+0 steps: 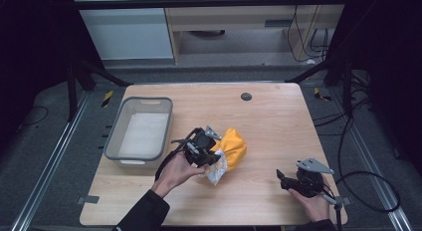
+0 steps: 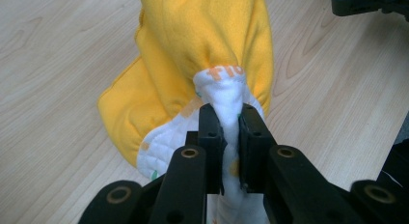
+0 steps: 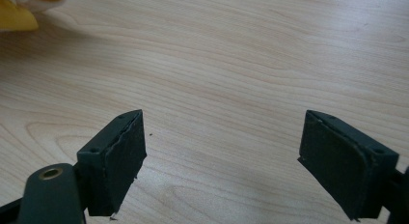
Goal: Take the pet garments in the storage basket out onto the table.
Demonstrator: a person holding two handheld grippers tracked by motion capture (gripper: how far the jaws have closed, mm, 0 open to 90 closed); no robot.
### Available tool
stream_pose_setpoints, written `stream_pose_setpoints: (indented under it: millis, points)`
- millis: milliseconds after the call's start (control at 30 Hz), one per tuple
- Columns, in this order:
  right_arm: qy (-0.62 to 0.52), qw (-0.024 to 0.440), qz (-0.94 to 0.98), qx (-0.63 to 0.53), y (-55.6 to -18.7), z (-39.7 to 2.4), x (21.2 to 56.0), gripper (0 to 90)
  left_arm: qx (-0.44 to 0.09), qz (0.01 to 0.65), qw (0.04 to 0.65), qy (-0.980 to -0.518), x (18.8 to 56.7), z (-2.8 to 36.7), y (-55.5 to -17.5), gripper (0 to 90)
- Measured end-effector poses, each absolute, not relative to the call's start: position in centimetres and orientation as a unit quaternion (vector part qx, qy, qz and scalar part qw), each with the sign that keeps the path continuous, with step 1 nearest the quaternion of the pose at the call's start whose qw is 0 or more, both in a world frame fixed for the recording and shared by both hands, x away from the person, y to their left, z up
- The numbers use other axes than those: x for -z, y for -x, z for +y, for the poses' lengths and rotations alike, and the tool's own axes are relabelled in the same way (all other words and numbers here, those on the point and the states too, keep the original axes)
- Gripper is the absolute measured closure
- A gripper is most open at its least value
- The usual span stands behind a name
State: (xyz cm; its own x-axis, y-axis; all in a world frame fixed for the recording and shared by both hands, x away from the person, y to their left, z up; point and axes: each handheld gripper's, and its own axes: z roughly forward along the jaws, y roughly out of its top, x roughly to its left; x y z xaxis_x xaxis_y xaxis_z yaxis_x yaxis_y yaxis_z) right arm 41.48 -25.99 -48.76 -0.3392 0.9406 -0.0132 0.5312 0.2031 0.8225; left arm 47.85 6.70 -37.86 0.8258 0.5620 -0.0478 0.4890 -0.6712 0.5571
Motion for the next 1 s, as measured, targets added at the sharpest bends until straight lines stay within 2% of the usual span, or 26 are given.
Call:
stream_pose_setpoints:
  millis: [667,1000]
  points:
    - [-0.506,0.272,0.728,-0.375,-41.5,-26.0,48.8,16.1,-0.051,0.278,0.269,-0.921,40.6,5.3,-48.2,81.4]
    - [-0.505,0.273,0.728,-0.374,-41.5,-25.9,48.8,15.8,-0.043,0.281,0.263,-0.922,41.9,5.0,-48.5,74.6]
